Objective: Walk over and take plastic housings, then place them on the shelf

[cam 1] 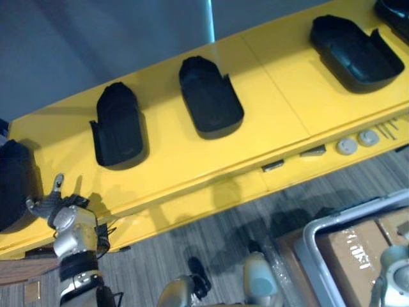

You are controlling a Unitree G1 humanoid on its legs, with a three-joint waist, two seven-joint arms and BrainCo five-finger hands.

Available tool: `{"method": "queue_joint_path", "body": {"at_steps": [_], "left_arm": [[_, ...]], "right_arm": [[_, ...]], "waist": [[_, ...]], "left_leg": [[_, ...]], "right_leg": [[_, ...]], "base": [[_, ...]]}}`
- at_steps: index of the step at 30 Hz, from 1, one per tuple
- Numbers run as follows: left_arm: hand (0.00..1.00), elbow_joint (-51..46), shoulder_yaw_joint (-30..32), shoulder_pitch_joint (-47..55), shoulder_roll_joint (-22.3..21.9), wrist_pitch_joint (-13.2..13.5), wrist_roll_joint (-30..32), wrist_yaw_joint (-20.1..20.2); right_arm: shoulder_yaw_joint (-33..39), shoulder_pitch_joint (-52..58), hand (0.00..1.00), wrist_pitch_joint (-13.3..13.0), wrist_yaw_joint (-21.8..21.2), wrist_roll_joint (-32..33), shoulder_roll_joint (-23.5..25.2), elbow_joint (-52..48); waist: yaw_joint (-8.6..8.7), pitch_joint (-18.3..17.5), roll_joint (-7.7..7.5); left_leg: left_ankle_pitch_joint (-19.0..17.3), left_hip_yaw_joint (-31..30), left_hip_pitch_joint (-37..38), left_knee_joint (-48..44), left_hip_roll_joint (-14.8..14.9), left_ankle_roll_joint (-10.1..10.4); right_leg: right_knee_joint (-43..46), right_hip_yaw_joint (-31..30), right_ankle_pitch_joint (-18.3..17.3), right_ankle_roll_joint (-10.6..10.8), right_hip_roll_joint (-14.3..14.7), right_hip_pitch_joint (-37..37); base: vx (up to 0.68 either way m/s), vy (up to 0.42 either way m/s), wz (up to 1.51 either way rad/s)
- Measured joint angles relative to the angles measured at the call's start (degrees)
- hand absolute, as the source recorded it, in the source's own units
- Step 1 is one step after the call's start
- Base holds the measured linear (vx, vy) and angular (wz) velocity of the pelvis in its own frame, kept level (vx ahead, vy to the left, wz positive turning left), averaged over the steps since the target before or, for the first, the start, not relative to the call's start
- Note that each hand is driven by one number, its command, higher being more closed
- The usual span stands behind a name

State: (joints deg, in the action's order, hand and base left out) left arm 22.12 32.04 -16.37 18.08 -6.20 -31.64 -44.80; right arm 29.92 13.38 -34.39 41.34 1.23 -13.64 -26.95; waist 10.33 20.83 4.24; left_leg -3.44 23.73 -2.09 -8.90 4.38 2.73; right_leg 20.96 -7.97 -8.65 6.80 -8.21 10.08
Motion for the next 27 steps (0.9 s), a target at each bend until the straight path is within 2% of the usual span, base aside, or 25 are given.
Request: {"method": "queue_joint_path", "body": {"at_steps": [3, 6, 13, 16, 18, 19, 21, 23, 25, 27], "left_arm": [[0.0, 0.0, 1.7, 0.2, 0.2, 0.0, -0.1, 0.0], [0.0, 0.0, 2.0, 0.6, 0.9, 0.0, 0.0, 0.1], [0.0, 0.1, 3.3, 0.9, 1.4, 0.4, 0.2, 1.2], [0.0, 0.0, 2.8, 0.8, 1.4, 2.9, 0.3, 1.7], [0.0, -0.3, 2.0, 0.8, 1.5, 5.9, 0.7, 3.3], [0.0, -1.9, 0.2, 0.8, 1.9, 8.5, 0.7, 5.0], [0.0, -6.7, -1.9, 0.9, 1.9, 11.3, 1.4, 7.4], [0.0, -13.4, -4.2, 1.2, 2.2, 13.5, 6.8, 9.7], [0.0, -22.7, -7.0, 2.0, 4.2, 14.2, 13.6, 12.0], [0.0, -28.2, -7.7, 2.9, 5.5, 14.7, 17.2, 12.4]], "right_arm": [[-0.3, 0.1, 0.0, 1.0, 0.0, -0.2, 0.0, 0.0], [-0.4, 0.1, 0.0, 1.1, -0.3, -0.2, -0.1, 0.0], [-0.7, 0.1, 0.0, 1.1, -2.0, 0.2, -0.1, 0.0], [-2.3, 0.1, 0.0, 1.2, -2.7, 0.2, -0.2, 0.0], [-3.2, 0.3, 0.0, 1.2, -2.7, 0.2, -0.2, 0.0], [-3.7, 0.7, 0.0, 1.2, -2.8, 0.2, -0.2, 0.0], [-4.2, 1.4, 0.0, 1.1, -3.2, 0.2, -0.2, 0.0], [-4.2, 1.7, 0.0, 1.0, -4.3, 0.2, -0.1, 0.0], [-4.3, 1.7, 0.0, 1.0, -5.8, 0.2, 0.1, 0.0], [-4.4, 1.7, 0.0, 1.0, -6.7, 0.1, 0.1, -0.1]], "waist": [[0.06, 0.5, -0.3], [0.11, 1.8, -0.2], [0.13, 1.9, -0.18], [0.19, 1.9, -0.18], [0.17, 1.9, -0.18], [0.08, 1.9, -0.18], [-0.09, 1.9, -0.2], [-0.11, 1.9, -0.2], [0.18, 1.9, -0.13], [0.02, 1.9, -0.09]], "left_leg": [[-0.4, -0.2, 0.1, -0.5, 0.0, 0.0], [-0.9, -0.2, 0.1, -1.2, 0.0, -0.1], [-1.3, -0.2, -0.1, -1.6, -0.1, -0.1], [-1.3, -0.2, -0.1, -1.7, -0.1, -0.1], [-1.3, -0.2, -0.1, -1.7, -0.1, -0.1], [-1.3, -0.2, -0.1, -1.7, -0.1, -0.1], [-1.4, -0.3, -0.1, -1.7, -0.1, -0.1], [-1.4, -0.5, 0.0, -1.7, -0.2, -0.1], [-1.4, -1.2, 0.3, -1.7, -0.2, -0.1], [-1.4, -1.2, 0.9, -1.6, -0.2, -0.1]], "right_leg": [[0.8, 0.1, -0.6, 0.0, -0.1, 0.0], [1.4, 0.1, -1.0, 0.1, -0.3, -0.1], [1.4, 0.0, -1.1, 0.1, -0.4, -0.1], [1.4, 0.1, -1.1, 0.1, -0.4, -0.1], [1.3, 0.1, -1.1, 0.1, -0.4, -0.1], [1.3, 0.1, -1.1, 0.1, -0.5, -0.1], [1.2, 0.2, -1.1, 0.1, -0.5, -0.3], [1.1, 0.3, -1.1, 0.2, -0.6, -0.5], [0.5, 1.1, -1.0, 0.3, -0.7, -1.5], [0.3, 1.3, -1.0, 0.2, -0.7, -2.1]], "base": [[0.01, -0.003, 0.01], [0.0, 0.0, 0.0], [0.0, 0.0, 0.0], [0.0, 0.0, 0.0], [0.0, 0.0, 0.0], [0.0, 0.0, 0.0], [0.0, 0.0, 0.0], [0.01, 0.005, 0.04], [0.01, -0.002, 0.11], [0.01, -0.004, 0.04]]}}
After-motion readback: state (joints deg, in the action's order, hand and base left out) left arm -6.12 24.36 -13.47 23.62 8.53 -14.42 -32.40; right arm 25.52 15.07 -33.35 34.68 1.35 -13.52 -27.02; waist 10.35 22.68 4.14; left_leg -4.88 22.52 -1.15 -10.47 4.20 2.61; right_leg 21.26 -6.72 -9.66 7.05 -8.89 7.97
